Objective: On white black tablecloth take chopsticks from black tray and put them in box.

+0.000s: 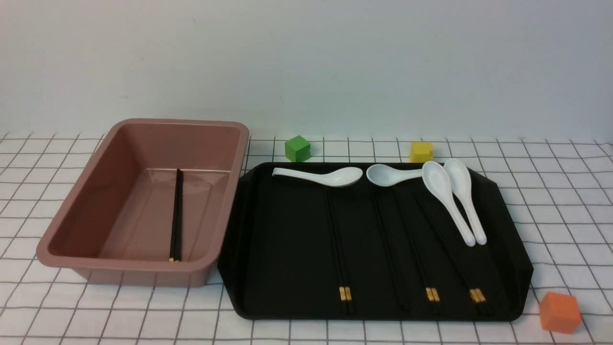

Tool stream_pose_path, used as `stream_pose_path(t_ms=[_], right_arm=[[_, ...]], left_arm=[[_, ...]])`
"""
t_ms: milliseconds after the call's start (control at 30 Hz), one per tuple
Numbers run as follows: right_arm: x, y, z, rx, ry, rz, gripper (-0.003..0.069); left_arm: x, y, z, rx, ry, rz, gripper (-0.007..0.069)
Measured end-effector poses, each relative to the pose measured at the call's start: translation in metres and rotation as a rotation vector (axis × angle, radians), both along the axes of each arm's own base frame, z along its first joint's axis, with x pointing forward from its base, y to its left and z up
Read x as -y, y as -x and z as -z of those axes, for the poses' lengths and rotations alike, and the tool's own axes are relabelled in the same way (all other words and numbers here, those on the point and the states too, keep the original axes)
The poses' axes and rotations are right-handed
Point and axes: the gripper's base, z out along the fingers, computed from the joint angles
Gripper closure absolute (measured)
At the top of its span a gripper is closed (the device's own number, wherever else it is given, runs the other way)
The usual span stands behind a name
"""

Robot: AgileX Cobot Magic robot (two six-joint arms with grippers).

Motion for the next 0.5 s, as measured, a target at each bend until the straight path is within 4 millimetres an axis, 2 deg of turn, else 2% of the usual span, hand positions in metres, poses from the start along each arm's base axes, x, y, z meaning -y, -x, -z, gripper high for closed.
stream_pose_path(t_ms=[500], right_arm=[[0.0, 0.0, 0.0, 0.0, 0.0, 0.0, 0.0419]], left_arm=[[0.0001, 0.0003, 0.0009, -0.011, -0.001, 0.001, 0.0624]])
